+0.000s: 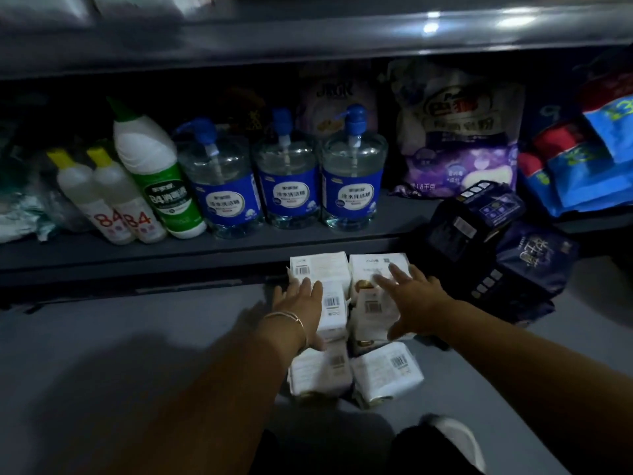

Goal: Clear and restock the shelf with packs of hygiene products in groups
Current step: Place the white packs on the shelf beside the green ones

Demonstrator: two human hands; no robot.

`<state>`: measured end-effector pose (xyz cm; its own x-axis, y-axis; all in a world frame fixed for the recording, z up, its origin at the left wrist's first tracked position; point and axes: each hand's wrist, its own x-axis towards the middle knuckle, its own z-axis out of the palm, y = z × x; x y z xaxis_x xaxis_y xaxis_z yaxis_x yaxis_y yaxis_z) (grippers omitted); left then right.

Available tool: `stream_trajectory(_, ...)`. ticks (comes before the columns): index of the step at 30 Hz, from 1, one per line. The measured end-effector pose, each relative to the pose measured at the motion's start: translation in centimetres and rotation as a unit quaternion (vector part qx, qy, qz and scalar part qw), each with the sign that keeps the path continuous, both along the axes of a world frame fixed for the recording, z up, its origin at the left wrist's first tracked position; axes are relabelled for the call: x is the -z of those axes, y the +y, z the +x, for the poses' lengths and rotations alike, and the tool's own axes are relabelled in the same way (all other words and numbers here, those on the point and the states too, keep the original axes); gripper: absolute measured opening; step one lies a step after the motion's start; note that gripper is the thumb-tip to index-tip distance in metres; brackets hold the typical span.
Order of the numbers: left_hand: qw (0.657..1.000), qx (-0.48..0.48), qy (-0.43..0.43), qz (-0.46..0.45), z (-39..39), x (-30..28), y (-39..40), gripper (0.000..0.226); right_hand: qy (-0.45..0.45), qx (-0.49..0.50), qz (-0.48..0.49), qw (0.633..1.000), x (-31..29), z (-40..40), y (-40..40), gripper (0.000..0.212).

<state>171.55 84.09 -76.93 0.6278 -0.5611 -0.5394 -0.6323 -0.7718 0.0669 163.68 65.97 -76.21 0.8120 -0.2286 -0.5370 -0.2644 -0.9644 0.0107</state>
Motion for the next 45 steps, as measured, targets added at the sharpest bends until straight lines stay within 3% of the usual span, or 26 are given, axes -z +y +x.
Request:
stream_trajectory(6,0.995,0.003,-0.103,0.008,-1.0,4.4,-1.2,0.094,-0.004,0.013,-0.003,1.0,4.3,-0.8,-0.2,0.111)
stream_trajectory(10,0.981,0.017,-0.193,-0.013,-0.8,5.3,-2.6,0.066,-0.085,-0.007,-0.079,0.993,5.8,-1.1,0.8,0.073)
stream_trajectory(13,0.979,0.024,-0.2,-0.016,-0.6,5.8,-2.8,0.062,-0.143,-0.029,-0.112,0.983,6.1,-1.2,1.2,0.055)
stream_trajectory(16,0.984,0.029,-0.178,-0.015,-0.3,6.6,-2.2,0.073,-0.155,-0.048,-0.125,0.979,6.2,-1.2,1.4,0.048)
stream_trajectory(20,0.994,0.02,-0.1,-0.032,0.4,5.5,-1.8,0.083,-0.138,-0.039,-0.077,0.987,4.9,-0.5,0.8,0.059)
stream_trajectory(24,0.999,-0.015,0.019,-0.044,3.4,0.5,-1.5,0.084,-0.142,0.027,0.021,0.989,1.0,0.9,-0.1,0.066)
stream_trajectory(27,0.989,-0.051,0.12,-0.063,5.7,-6.3,-1.1,0.065,-0.14,0.081,0.117,0.98,-4.0,2.3,-1.1,0.07)
stream_trajectory(29,0.986,-0.049,0.138,-0.08,6.7,-10.8,-0.9,0.048,-0.166,0.103,0.169,0.966,-8.3,3.0,-1.6,0.071)
stream_trajectory(35,0.985,-0.019,0.076,-0.153,8.6,-22.3,-0.3,0.026,-0.253,0.072,0.165,0.951,-21.2,4.0,-1.3,0.033)
stream_trajectory(41,0.973,-0.003,0.0,-0.23,9.3,-31.7,0.2,0.032,-0.334,0.054,0.136,0.931,-31.3,4.2,-0.8,0.029)
stream_trajectory(45,0.963,-0.018,-0.026,-0.266,9.7,-35.5,-1.2,0.039,-0.374,0.067,0.119,0.917,-34.4,5.2,-2.3,0.028)
